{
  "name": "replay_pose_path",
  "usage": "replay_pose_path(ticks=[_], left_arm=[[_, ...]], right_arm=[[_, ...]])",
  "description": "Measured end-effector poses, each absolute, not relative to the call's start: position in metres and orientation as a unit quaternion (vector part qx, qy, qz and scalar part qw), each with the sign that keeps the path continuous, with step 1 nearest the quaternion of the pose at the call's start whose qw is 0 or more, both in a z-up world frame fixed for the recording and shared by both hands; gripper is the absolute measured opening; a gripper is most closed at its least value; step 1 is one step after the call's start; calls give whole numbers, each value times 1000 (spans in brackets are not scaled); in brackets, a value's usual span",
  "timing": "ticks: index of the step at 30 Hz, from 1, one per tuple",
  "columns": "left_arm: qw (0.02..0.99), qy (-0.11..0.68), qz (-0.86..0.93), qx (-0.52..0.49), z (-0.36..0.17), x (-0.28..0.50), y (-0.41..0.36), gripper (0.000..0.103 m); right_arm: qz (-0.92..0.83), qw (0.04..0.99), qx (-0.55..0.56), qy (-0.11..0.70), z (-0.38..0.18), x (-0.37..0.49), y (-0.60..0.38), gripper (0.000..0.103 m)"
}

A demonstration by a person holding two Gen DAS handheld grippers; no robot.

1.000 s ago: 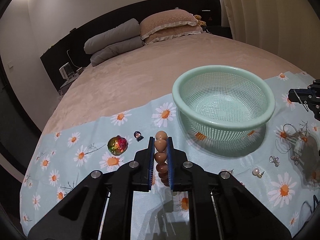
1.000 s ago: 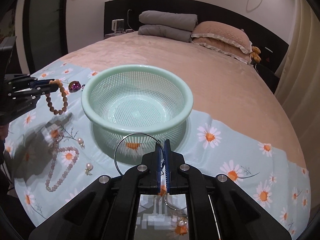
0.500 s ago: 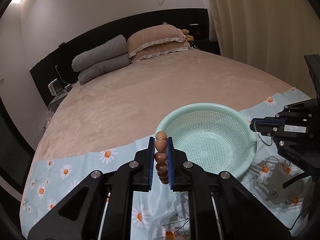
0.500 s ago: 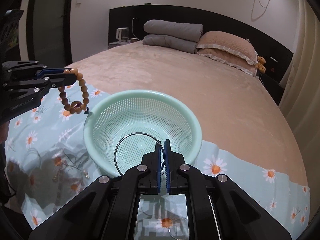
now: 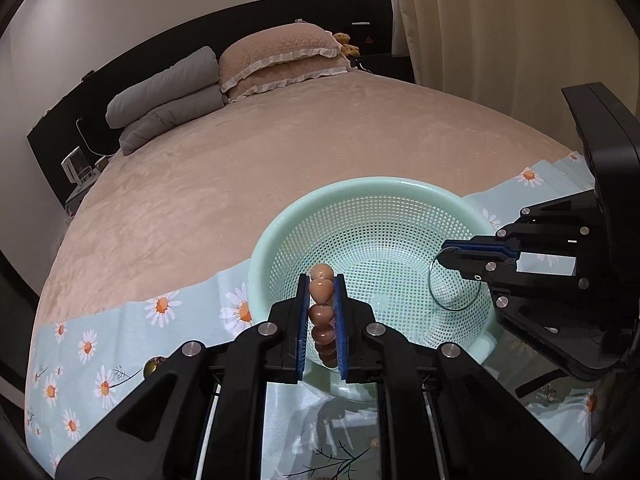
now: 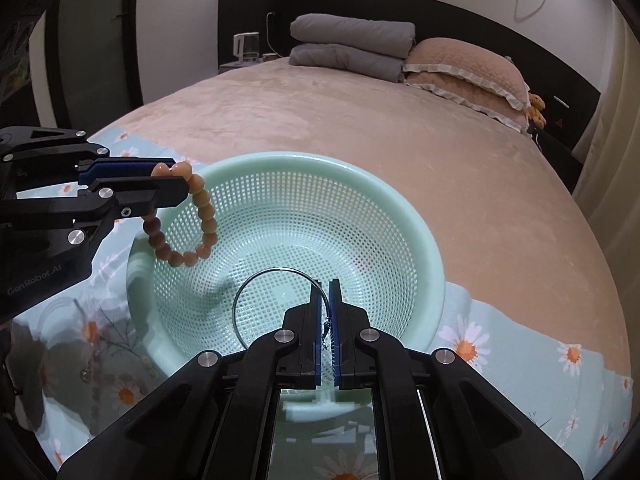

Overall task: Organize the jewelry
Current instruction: 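Carry both items over the green basket and open both tools to drop them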

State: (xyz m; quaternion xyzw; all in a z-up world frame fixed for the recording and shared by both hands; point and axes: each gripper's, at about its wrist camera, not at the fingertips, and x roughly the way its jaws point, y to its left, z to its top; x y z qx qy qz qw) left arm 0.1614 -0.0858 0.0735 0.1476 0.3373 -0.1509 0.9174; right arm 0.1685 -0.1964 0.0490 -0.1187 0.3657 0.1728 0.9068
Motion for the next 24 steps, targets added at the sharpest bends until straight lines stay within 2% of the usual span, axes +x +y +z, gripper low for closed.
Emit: replay_pose_path(ticks=[5, 7, 8, 9, 10, 11, 15, 24], left_arm=[[915, 344, -152, 147, 71, 164, -85, 13], [916, 343, -149, 148, 71, 164, -84, 20], [917, 341, -145, 148, 71, 164, -84, 45], [919, 337, -141, 147, 72, 163, -83, 72], [922, 331, -139, 145, 74, 161, -81, 77], [925, 324, -135, 145, 76, 160, -80, 78], [929, 318, -116, 151, 77, 159, -75, 86], [928, 319, -100, 165, 69, 159, -71, 92]], right_arm=[[164, 907, -119, 370, 48, 170, -199, 5], [164, 906, -117, 373, 48, 171, -200, 7], [160, 907, -116, 372, 48, 171, -201, 19], [154, 909, -116, 369, 49, 170, -204, 46], [144, 914, -116, 361, 50, 169, -205, 61], [135, 921, -117, 347, 53, 165, -208, 77], [122, 929, -113, 331, 61, 161, -217, 77], [108, 931, -103, 333, 63, 160, -230, 84]])
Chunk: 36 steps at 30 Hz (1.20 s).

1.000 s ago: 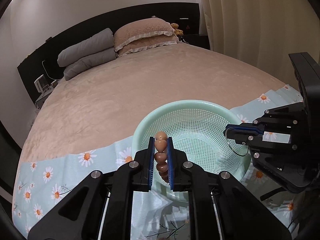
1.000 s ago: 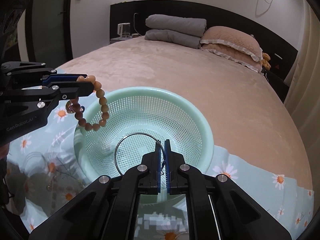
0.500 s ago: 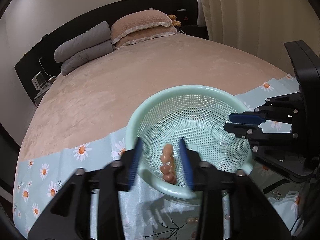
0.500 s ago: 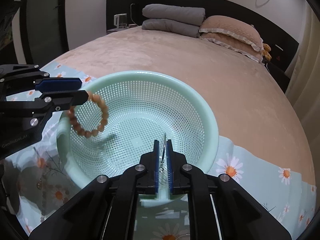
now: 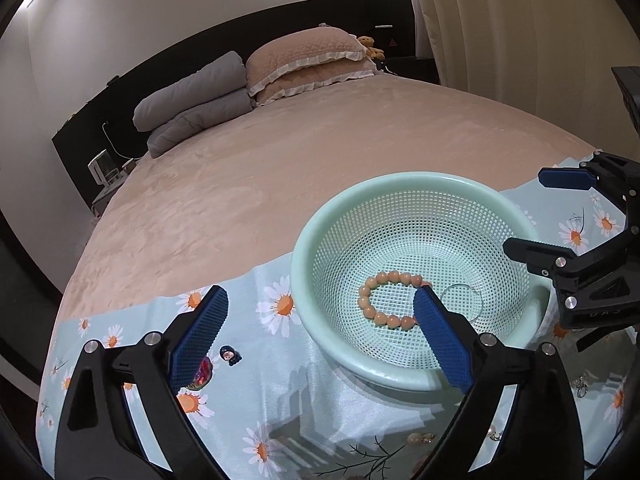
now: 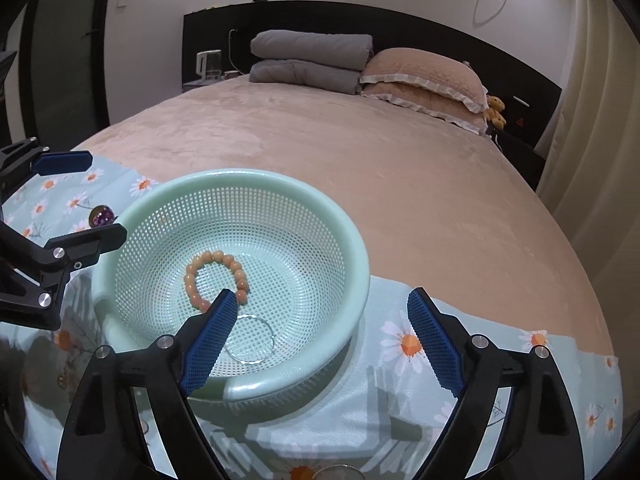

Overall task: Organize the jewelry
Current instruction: 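Carry both items over the green basket and open both tools to drop them, then grasp a pearl earring with the left tool while the right tool grasps the second silver hoop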

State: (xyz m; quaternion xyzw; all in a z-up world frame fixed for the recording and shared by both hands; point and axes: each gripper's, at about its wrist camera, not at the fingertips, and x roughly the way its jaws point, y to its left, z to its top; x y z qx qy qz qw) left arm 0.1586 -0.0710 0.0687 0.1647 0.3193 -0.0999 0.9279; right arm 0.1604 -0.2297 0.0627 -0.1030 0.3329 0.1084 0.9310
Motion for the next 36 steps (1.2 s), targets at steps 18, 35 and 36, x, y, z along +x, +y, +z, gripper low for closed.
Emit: replay_pose_path(ticks=[18, 35, 36], left_arm=[[923, 335, -83, 170, 50, 129, -40, 95], [881, 395, -170, 198, -9, 101, -69, 83], [879, 398, -172, 199, -12, 102, -70, 80]], right_arm=[[63, 934, -80, 342, 51, 125, -266, 87], [49, 901, -76, 424, -12, 87, -289, 87], [51, 898, -74, 430, -17, 87, -289, 87]])
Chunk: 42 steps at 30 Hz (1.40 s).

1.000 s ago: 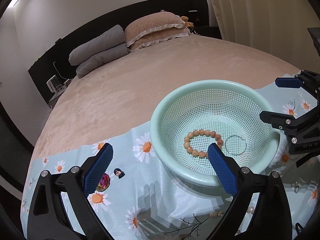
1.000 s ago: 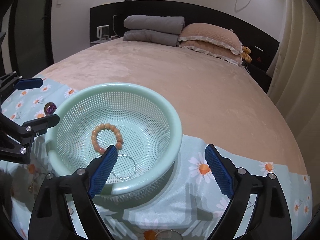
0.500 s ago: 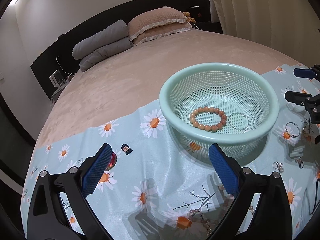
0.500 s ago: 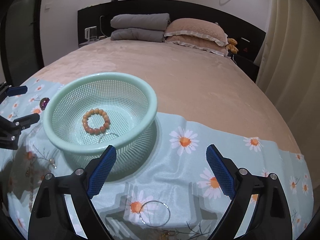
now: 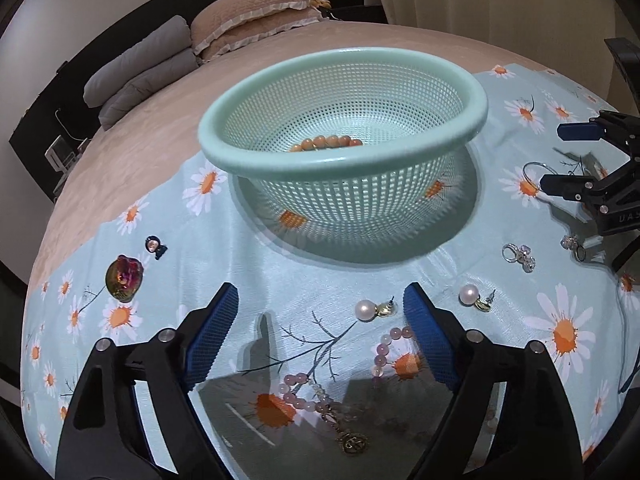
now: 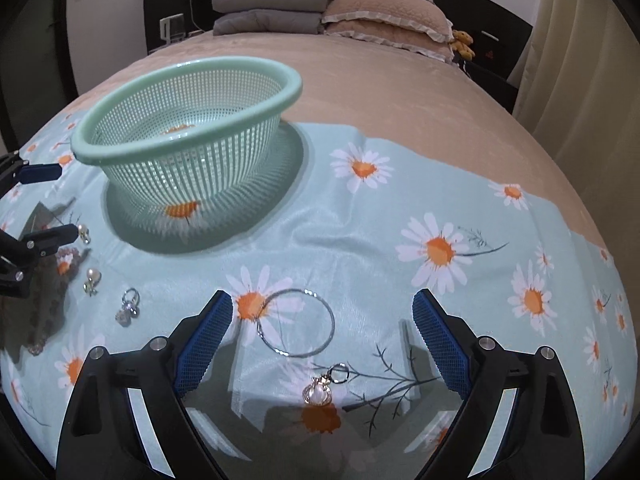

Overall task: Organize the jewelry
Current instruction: 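Grasp a pearl earring with the left tool while the right tool grasps the second silver hoop, then carry the pearl earring and hoop over the basket and open both tools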

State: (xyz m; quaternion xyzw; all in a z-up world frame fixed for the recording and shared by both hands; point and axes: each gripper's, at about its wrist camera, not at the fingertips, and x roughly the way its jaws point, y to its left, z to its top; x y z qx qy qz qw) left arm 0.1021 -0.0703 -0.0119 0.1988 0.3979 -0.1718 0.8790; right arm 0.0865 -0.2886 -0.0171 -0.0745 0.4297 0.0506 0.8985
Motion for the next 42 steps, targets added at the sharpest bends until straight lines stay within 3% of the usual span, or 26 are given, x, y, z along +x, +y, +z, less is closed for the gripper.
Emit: replay_pose_path(ticks=[3, 8, 9, 14, 17, 20, 23, 42], left_arm=[[874, 408, -178, 195, -19, 105, -73, 73], [866, 419, -200, 184, -24, 106, -74, 51], [866, 420, -205, 181, -24, 105, -74, 49], [862, 422, -219, 174, -26, 104, -75, 35], [859, 422, -232, 174, -27, 99, -78, 23], [859, 423, -234, 172, -27, 96, -77, 21], [857, 427, -239, 163, -26, 95, -75, 12], [865, 424, -222, 150, -13, 95, -60, 12]], right_arm=[[54, 897, -65, 433, -27, 84, -289, 87], [46, 904, -31, 423, -32, 85, -296, 85], [51, 906, -29, 419, -31, 84, -296, 75], [74, 906, -28, 416, -30, 87, -292, 43], [70, 906, -39, 416, -30, 87, -287, 43], [71, 906, -36, 416, -29, 88, -288, 43], [70, 906, -38, 416, -29, 87, -287, 43], [86, 905, -53, 414, -13, 77, -277, 43]])
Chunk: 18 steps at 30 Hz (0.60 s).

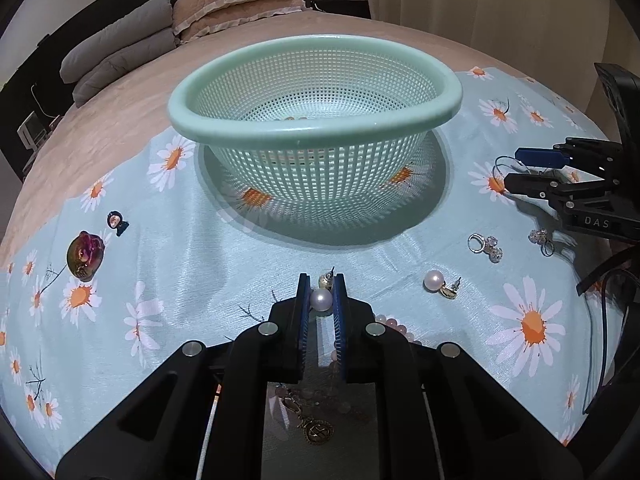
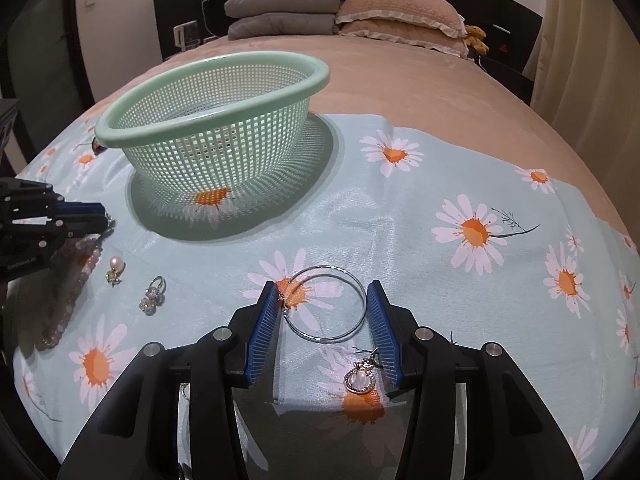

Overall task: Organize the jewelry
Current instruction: 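Carry the pearl earring and hoop over the basket and open both tools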

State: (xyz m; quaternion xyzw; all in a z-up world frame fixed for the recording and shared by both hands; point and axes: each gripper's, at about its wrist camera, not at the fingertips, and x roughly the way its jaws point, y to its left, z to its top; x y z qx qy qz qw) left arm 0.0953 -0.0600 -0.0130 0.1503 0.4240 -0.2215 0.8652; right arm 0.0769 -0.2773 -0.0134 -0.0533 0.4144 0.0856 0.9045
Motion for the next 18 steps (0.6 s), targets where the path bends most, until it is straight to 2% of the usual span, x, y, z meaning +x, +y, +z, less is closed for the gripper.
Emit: replay_pose_path(ticks=[18], left_arm=[[900, 358, -197, 151, 49, 103, -47, 12]], right_arm=[[109, 930, -118, 330, 69, 77, -249, 43]])
